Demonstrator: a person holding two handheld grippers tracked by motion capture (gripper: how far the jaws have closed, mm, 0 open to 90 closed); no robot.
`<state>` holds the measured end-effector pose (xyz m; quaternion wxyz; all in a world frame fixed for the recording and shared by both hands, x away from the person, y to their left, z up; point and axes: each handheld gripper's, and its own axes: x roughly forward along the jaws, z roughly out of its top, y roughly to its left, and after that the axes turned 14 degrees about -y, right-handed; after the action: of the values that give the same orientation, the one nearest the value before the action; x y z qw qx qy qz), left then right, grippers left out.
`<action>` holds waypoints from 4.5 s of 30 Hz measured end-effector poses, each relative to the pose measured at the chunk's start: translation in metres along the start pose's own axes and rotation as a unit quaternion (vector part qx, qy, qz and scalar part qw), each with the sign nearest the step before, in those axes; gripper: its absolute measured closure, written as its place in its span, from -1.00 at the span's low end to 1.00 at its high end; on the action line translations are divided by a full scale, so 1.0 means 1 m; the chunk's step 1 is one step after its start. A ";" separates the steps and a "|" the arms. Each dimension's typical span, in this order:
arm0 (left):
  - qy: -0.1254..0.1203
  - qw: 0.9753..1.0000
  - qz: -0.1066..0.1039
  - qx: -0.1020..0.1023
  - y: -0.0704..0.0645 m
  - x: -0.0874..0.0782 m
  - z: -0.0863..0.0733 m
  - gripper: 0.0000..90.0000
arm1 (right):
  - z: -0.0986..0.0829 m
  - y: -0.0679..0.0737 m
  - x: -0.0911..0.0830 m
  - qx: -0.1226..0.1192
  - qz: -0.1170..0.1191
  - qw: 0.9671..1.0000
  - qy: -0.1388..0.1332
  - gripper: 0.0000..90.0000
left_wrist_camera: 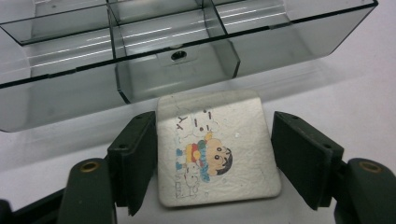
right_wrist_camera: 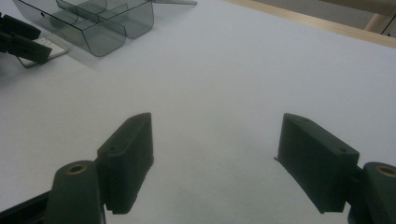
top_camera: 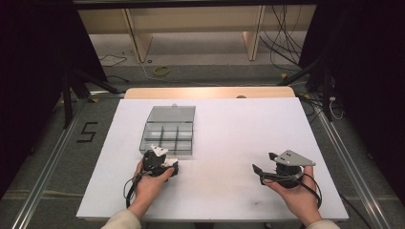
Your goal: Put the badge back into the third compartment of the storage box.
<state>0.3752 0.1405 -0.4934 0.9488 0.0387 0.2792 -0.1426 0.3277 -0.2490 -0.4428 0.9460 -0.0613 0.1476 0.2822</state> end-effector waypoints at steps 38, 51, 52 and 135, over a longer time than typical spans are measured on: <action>-0.023 0.999 -0.030 -0.002 -0.005 -0.025 0.009 -0.27 | -0.001 -0.001 0.000 0.004 -0.002 1.000 0.000 -0.38; -0.049 0.998 -0.033 0.005 -0.009 -0.034 0.017 -0.27 | 0.000 -0.001 0.000 0.003 -0.002 1.000 -0.001 -0.38; -0.052 0.998 -0.033 0.004 -0.010 -0.035 0.017 -0.27 | 0.000 -0.001 0.000 0.003 -0.002 1.000 -0.002 -0.38; -0.016 0.999 -0.008 0.039 -0.012 0.052 0.100 -0.27 | -0.002 -0.004 0.001 0.011 -0.002 1.000 -0.002 -0.38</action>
<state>0.4652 0.1006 -0.4379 0.9496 0.0715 0.2587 -0.1620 0.3298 -0.2520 -0.4448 0.9475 -0.0504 0.1491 0.2784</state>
